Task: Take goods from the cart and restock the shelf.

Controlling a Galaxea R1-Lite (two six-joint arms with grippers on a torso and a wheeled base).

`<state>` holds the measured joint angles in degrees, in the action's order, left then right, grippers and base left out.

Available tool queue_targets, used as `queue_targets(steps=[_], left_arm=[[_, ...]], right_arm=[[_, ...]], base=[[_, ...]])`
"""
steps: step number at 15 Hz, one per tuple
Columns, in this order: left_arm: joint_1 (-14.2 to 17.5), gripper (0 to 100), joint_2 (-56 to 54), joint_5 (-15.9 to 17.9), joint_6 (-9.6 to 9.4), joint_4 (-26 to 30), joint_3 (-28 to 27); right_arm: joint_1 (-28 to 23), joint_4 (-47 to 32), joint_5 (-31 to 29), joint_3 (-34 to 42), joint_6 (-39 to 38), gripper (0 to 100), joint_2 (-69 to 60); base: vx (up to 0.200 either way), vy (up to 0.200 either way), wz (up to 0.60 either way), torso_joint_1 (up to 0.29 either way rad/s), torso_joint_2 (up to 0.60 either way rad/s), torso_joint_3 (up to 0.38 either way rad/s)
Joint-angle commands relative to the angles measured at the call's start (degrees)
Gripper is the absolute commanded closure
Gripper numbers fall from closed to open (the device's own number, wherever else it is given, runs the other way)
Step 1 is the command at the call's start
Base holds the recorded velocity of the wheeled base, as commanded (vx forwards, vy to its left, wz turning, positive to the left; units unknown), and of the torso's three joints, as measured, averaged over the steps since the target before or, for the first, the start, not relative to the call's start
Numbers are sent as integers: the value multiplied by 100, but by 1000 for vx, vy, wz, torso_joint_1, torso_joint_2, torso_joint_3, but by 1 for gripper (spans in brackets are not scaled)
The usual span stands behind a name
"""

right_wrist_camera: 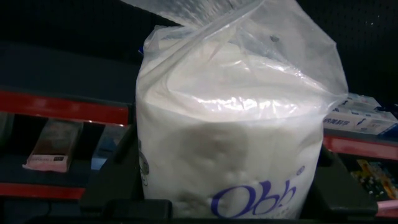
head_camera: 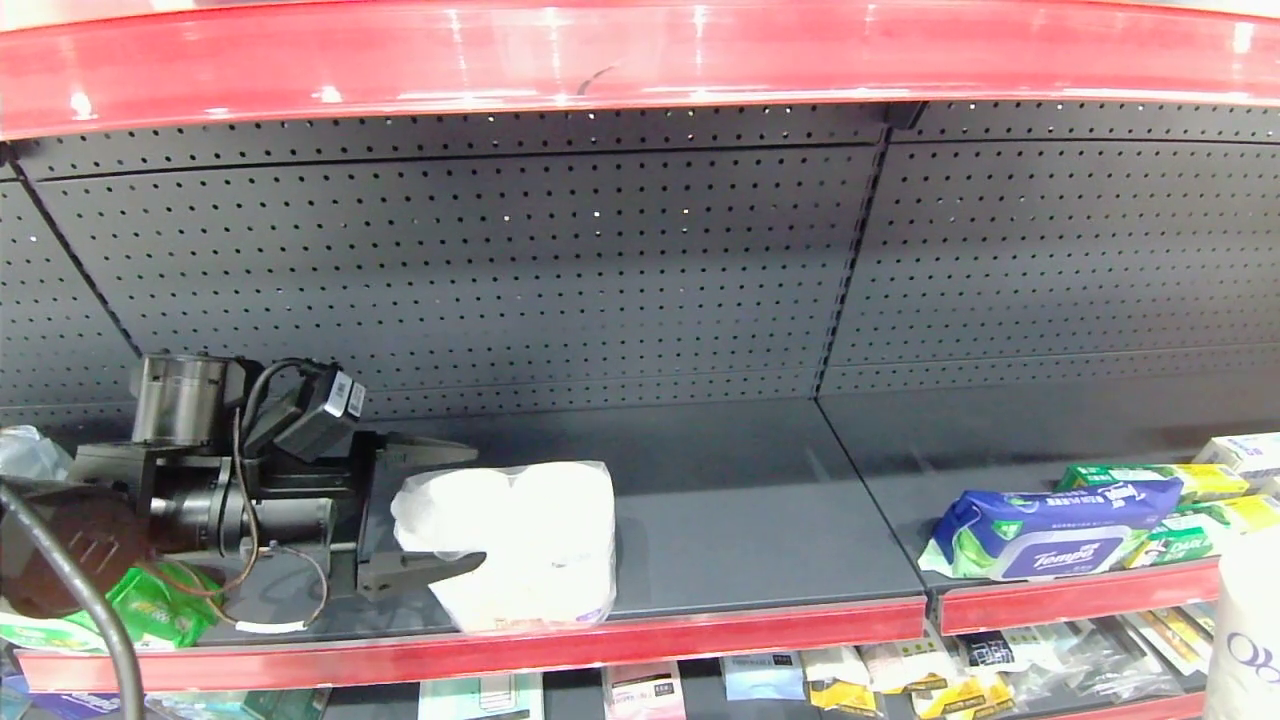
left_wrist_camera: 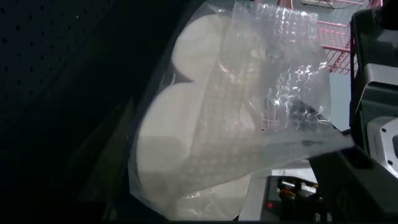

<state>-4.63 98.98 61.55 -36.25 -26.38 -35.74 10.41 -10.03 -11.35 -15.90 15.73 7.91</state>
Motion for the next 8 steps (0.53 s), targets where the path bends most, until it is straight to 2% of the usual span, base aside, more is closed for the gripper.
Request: queue_targets(steps=[1, 2, 4, 5, 6, 7, 8], left_arm=[[77, 0, -168, -11, 13, -51, -73], [120, 0, -186, -11, 83, -139, -73], [147, 0, -274, -11, 444, -298, -73], [138, 0, -353, -64, 787, -464, -73], [147, 0, -379, -196, 1235, -825, -82], [147, 0, -379, -302, 1419, -1009, -82], [147, 0, -370, -512, 1973, -1502, -73]], right_arm=[[5, -7, 1, 25, 9, 100, 0], [5, -7, 1, 43, 9, 100, -18], [5, -16, 1, 52, 9, 100, -70], [5, -16, 1, 96, 9, 100, -88], [5, -16, 1, 113, 9, 100, -141], [5, -16, 1, 122, 9, 100, -158], [5, -16, 1, 122, 9, 100, -167]], base=[[0, 0, 0, 0, 0, 0], [0, 0, 0, 0, 0, 0], [0, 0, 0, 0, 0, 0], [0, 0, 0, 0, 0, 0], [0, 0, 0, 0, 0, 0], [0, 0, 0, 0, 0, 0], [0, 0, 0, 0, 0, 0]])
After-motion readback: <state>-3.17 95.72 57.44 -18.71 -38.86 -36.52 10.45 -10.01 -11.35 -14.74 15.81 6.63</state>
